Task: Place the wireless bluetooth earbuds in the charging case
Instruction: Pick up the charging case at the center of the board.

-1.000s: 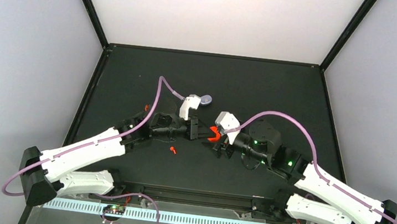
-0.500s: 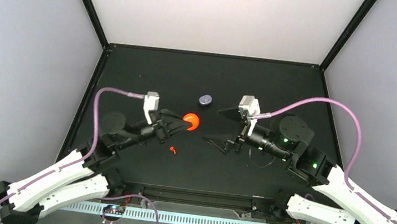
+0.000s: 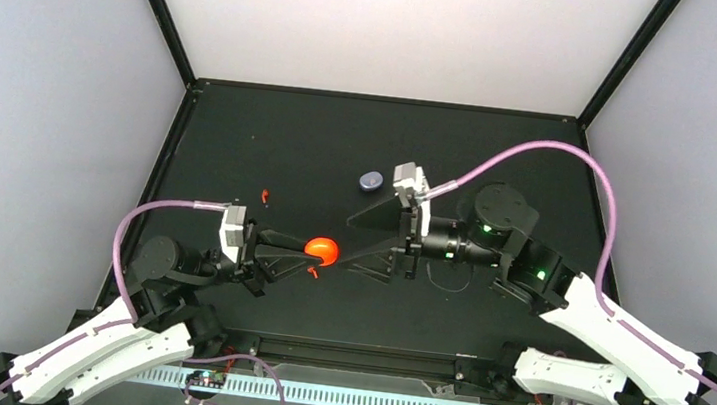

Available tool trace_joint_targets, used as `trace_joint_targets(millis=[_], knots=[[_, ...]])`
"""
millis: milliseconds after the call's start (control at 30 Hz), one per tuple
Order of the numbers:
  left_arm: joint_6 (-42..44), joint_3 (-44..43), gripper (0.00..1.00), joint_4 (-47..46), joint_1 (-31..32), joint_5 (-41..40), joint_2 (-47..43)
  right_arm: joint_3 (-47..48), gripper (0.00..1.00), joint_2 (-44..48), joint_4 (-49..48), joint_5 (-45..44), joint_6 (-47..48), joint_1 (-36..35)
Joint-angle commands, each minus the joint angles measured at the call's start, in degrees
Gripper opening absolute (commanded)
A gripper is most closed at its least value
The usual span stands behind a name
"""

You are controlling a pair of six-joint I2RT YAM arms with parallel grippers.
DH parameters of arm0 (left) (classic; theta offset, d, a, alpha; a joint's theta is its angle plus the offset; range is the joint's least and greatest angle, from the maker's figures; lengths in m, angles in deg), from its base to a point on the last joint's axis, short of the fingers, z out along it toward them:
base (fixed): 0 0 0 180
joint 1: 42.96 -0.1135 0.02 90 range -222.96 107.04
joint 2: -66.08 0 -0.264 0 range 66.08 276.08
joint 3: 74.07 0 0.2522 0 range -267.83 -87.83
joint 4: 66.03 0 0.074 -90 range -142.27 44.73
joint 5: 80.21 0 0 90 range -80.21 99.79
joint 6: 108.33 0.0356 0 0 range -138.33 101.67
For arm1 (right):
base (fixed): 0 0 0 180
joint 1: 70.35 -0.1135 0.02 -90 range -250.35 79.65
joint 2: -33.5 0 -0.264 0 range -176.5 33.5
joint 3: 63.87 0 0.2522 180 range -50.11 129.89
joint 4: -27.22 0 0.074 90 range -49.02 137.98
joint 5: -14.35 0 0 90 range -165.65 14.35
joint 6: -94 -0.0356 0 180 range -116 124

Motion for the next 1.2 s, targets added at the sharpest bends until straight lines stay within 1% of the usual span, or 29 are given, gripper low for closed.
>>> trace_joint_targets(millis=[0, 133, 233, 367, 533, 633, 800, 1067, 1167], knots=[[4.6, -2.9, 0.02, -1.9, -0.2, 7.5, 1.4, 3.4, 0.82, -2.1, 2.3, 3.6, 1.1, -2.2], [6.5, -5.5, 0.02, -0.3, -0.2, 11.2, 2.8, 5.6, 0.7, -3.6, 6.7, 2.6, 4.1, -2.6], [6.2, -6.3, 0.01, -0.7, -0.2, 12.6, 3.5, 6.4, 0.63, -3.8, 8.2, 3.8, 5.4, -2.6], [4.5, -6.8, 0.02, -3.0, -0.2, 14.3, 4.6, 7.7, 0.61, -4.5, 11.6, 5.3, 7.3, -2.5], [3.5, -7.8, 0.02, -3.6, -0.2, 15.1, 6.0, 8.2, 0.61, -4.9, 11.9, 6.9, 7.2, -3.3], [3.4, -8.2, 0.01, -3.6, -0.2, 14.7, 6.7, 8.6, 0.6, -5.6, 12.5, 6.4, 7.6, -4.0], [3.0, -8.4, 0.02, -3.9, -0.1, 14.5, 7.4, 8.3, 0.48, -5.2, 12.6, 4.5, 7.7, -4.1], [2.3, -8.4, 0.03, -4.2, -0.2, 12.9, 8.1, 7.4, 0.34, -4.4, 11.5, 3.7, 7.7, -4.2], [1.9, -8.6, 0.04, -4.3, -0.1, 12.5, 8.5, 7.3, 0.32, -4.4, 11.3, 3.7, 7.7, -4.2]])
